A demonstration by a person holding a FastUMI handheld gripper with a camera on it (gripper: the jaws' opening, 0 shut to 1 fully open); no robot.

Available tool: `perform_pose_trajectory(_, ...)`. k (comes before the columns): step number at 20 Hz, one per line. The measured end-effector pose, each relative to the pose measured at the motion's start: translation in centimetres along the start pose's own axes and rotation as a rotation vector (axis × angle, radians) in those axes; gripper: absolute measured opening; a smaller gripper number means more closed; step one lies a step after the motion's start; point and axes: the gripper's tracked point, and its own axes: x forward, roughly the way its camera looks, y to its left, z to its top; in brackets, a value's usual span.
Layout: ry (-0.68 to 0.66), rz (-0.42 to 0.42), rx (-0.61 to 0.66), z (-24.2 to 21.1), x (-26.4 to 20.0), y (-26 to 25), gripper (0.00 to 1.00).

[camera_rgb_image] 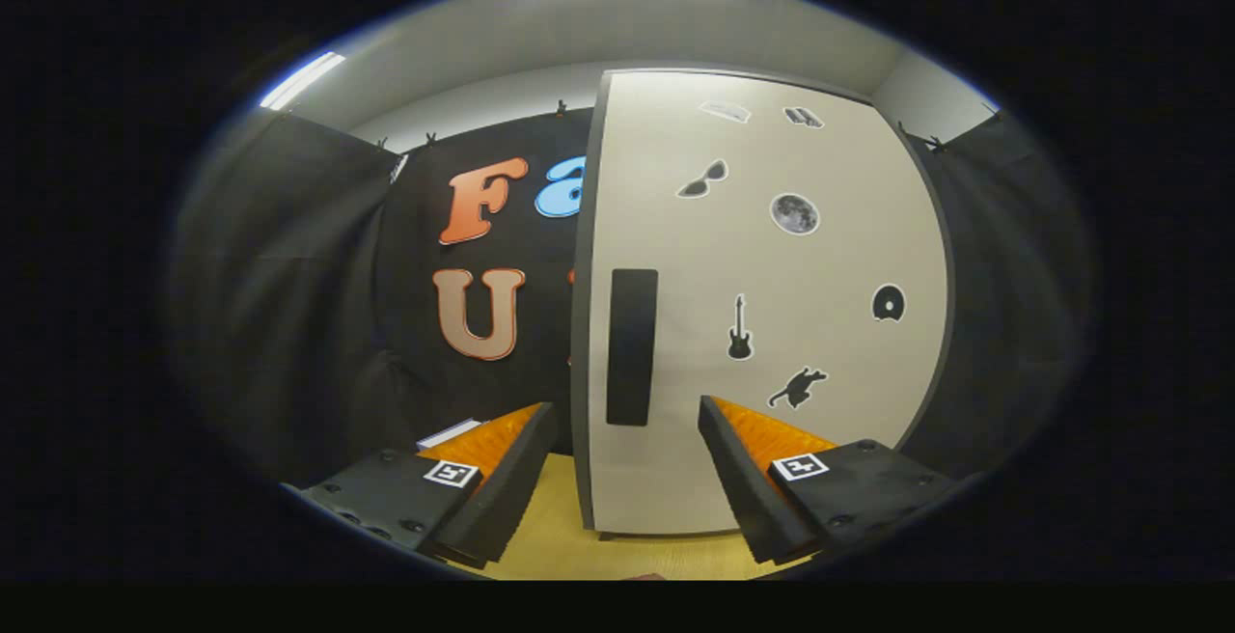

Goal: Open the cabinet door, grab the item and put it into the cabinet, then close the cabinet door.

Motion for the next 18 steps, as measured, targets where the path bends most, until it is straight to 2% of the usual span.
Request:
perform_pose_trajectory(9,-0.020,-0.002,-0.006,0.0,-10.2,-2.7,0.95)
perform_pose_trajectory(18,-0.055,-0.126,0.033,-1.0,-17.3,-9.2,0.95)
